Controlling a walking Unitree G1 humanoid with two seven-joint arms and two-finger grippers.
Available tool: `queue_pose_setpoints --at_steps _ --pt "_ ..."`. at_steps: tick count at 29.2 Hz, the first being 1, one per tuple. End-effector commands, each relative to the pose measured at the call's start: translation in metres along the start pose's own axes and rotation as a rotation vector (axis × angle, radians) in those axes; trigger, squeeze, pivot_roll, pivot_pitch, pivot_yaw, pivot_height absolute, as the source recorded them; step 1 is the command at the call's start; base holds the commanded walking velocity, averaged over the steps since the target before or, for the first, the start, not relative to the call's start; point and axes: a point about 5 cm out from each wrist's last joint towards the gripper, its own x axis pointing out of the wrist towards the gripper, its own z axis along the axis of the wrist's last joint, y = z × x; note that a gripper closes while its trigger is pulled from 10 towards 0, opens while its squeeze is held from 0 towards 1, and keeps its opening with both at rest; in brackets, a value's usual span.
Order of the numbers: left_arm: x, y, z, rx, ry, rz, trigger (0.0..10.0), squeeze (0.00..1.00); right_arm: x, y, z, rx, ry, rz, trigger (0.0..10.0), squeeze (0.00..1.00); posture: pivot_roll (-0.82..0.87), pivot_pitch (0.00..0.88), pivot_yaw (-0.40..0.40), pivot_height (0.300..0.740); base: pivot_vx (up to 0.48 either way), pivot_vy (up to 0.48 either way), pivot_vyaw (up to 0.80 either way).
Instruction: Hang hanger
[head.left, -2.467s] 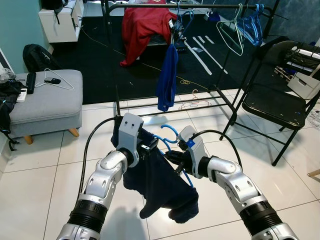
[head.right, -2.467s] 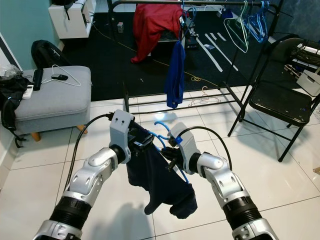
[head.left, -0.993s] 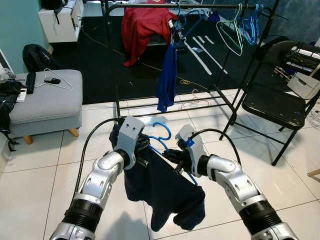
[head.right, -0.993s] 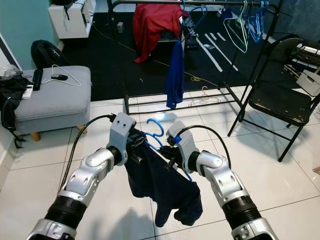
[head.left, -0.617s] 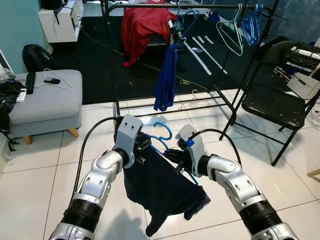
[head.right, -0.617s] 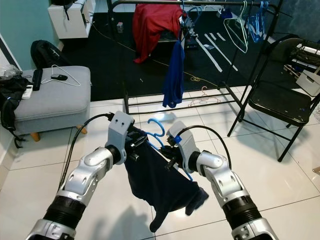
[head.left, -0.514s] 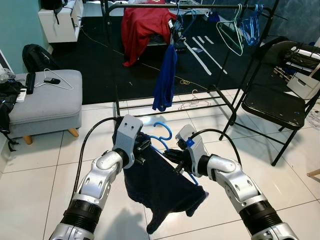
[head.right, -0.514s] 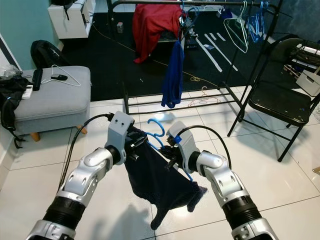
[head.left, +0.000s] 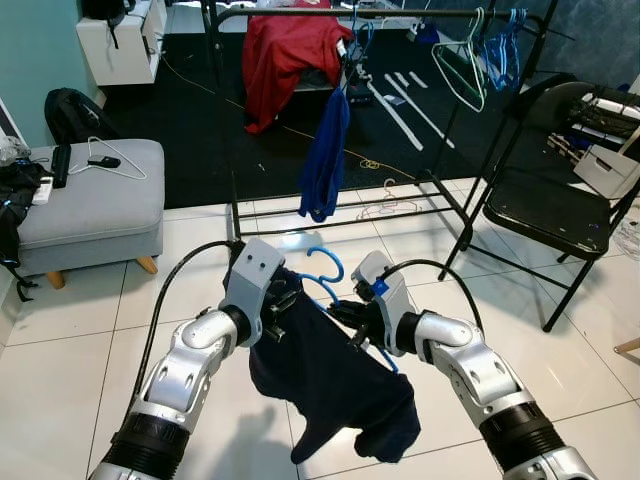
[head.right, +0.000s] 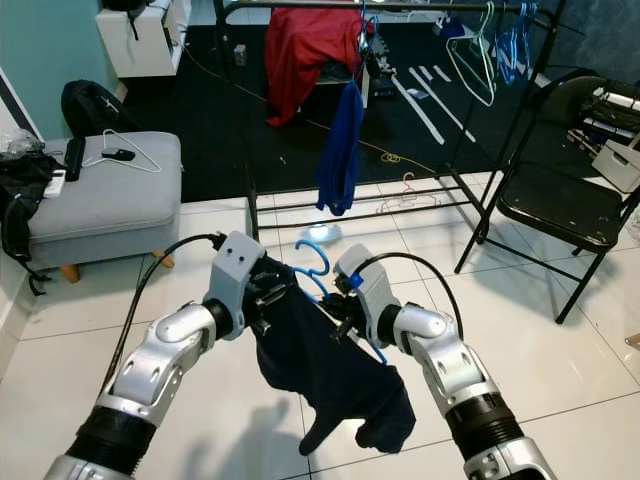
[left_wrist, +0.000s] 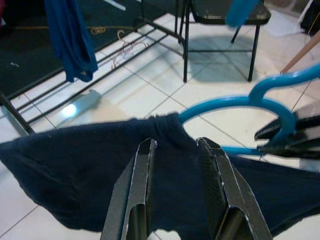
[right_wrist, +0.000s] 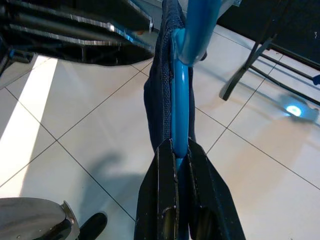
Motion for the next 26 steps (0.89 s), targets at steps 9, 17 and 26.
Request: queue_pose_setpoints --at_steps 9,17,26 --pt "0.002 0.000 -0.006 -0.023 0.031 0.022 10.0 0.00 -0.004 -0.004 -0.001 0.018 -0.001 -0.021 10.0 0.00 -0.05 0.085 -0.041 0.740 0.000 0.000 0.00" --pt "0.005 -0.003 -0.015 -0.015 0.085 0.070 10.0 0.00 -0.004 -0.004 -0.001 0.016 -0.003 -0.022 10.0 0.00 -0.06 0.086 -0.040 0.740 0.000 0.000 0.00" --pt "0.007 -0.002 -0.014 -0.022 0.081 0.086 10.0 0.00 -0.004 -0.004 -0.001 0.015 -0.002 -0.021 10.0 0.00 -0.06 0.085 -0.039 0.740 0.000 0.000 0.00"
